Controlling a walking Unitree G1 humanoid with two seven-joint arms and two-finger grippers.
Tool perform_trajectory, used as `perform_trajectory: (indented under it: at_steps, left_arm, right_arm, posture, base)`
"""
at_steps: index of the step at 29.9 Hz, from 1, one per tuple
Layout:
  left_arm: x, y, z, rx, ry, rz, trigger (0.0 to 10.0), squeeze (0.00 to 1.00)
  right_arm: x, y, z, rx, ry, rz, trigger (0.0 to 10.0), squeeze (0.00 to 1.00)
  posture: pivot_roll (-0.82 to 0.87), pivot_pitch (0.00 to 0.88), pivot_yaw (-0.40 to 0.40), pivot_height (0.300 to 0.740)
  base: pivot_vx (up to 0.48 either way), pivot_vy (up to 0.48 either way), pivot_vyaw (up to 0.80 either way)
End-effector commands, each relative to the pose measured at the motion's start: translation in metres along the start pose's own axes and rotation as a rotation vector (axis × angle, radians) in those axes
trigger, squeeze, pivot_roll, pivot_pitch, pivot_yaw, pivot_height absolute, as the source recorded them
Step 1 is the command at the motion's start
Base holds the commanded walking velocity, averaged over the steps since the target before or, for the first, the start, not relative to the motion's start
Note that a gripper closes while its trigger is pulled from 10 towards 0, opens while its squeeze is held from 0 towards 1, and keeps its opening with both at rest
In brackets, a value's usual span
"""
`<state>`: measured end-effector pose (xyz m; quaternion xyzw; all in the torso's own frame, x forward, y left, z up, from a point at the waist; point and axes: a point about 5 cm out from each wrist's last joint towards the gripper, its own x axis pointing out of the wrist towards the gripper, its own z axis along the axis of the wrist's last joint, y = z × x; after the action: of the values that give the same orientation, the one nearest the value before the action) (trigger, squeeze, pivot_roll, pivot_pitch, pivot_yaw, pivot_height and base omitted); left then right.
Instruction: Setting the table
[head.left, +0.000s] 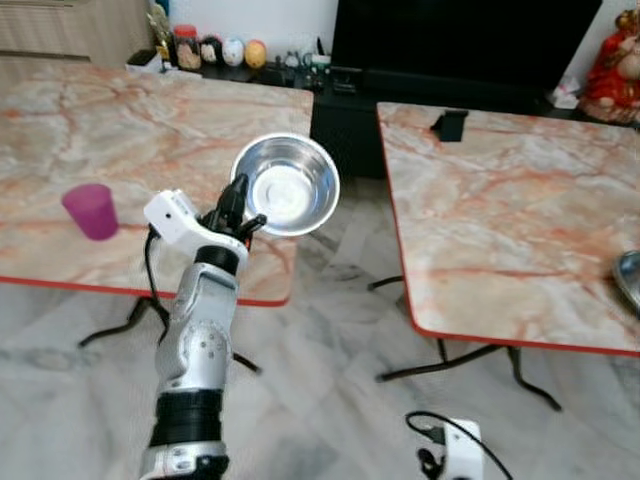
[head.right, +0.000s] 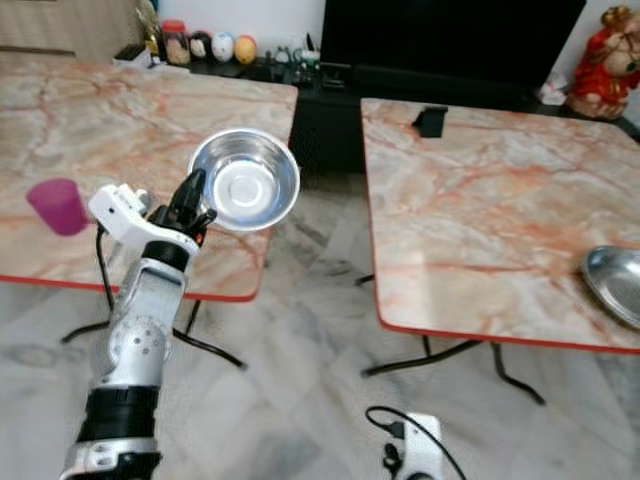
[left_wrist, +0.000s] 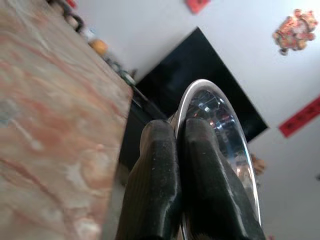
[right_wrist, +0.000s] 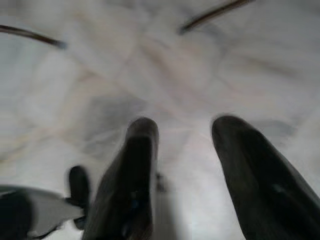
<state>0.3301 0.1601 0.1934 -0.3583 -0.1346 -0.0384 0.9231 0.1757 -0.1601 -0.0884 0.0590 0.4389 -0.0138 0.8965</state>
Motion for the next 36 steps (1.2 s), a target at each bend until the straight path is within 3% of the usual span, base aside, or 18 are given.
perform_trajectory:
  at_steps: [1,36]
  left_arm:
    - [0.0026,-0.0128,-0.0042,-0.006,0.009,-0.039,10.0,0.00]
    - [0.0061,-0.0075,-0.0035,0.058,0.041,-0.039,10.0,0.00]
  right_arm:
    - [-0.0008,-0.0104,0.0020,-0.002,-0.004,-0.025,10.0,0.00]
    - [-0.0005,-0.0040,0.0001,0.029,-0.008,-0.022,10.0,0.00]
  posture:
    - [0.11,0.000,-0.074,0.740]
    - [0.10,0.000,-0.034,0.740]
  base:
    - [0.000,-0.428,0.00]
    - [0.000,-0.428,0.00]
